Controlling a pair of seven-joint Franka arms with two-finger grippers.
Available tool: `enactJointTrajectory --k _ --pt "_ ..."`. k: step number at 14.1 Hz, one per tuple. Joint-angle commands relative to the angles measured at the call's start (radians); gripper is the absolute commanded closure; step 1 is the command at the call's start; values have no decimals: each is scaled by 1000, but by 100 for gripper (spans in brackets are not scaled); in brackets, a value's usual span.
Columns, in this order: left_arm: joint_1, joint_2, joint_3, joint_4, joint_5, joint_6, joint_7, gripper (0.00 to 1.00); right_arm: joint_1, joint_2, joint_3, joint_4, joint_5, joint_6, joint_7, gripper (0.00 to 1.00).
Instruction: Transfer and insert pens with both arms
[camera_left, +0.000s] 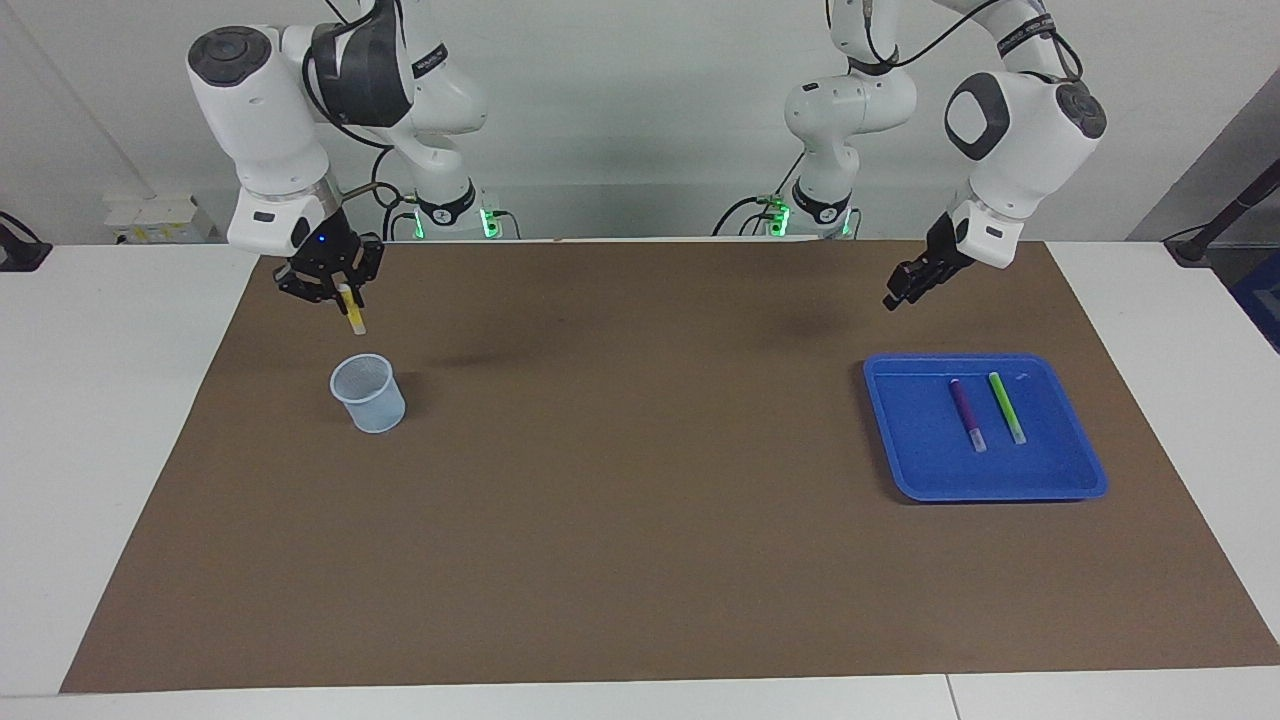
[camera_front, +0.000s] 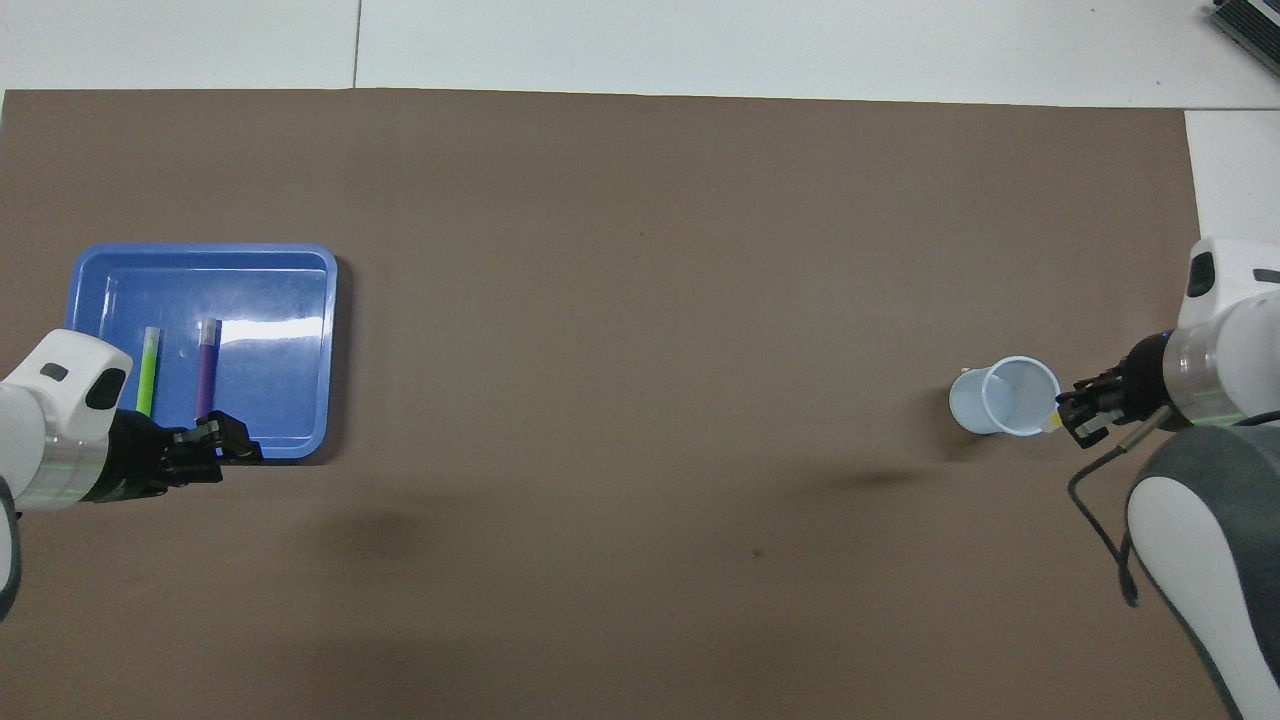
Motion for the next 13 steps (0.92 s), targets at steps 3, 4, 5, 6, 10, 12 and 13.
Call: enactJointTrajectory --k 3,4,5,6,10,12,13 --pt "115 2 -11 22 152 31 288 53 -28 -4 10 -75 1 148 -3 100" --pt "134 17 -11 22 175 55 336 53 -31 -1 8 -101 1 173 -6 100" --pt "143 30 -11 25 207 80 376 53 -44 -1 8 -136 1 206 -9 100" --pt "149 51 -11 25 235 111 403 53 -49 0 10 -148 1 236 -9 100" --pt "168 166 -11 72 243 187 436 53 -60 39 8 -201 2 329 -44 100" --pt "169 202 -11 76 243 229 434 53 -69 54 8 -230 2 384 -57 100" --pt "169 221 -11 76 243 255 434 53 -69 65 8 -244 2 409 -57 100"
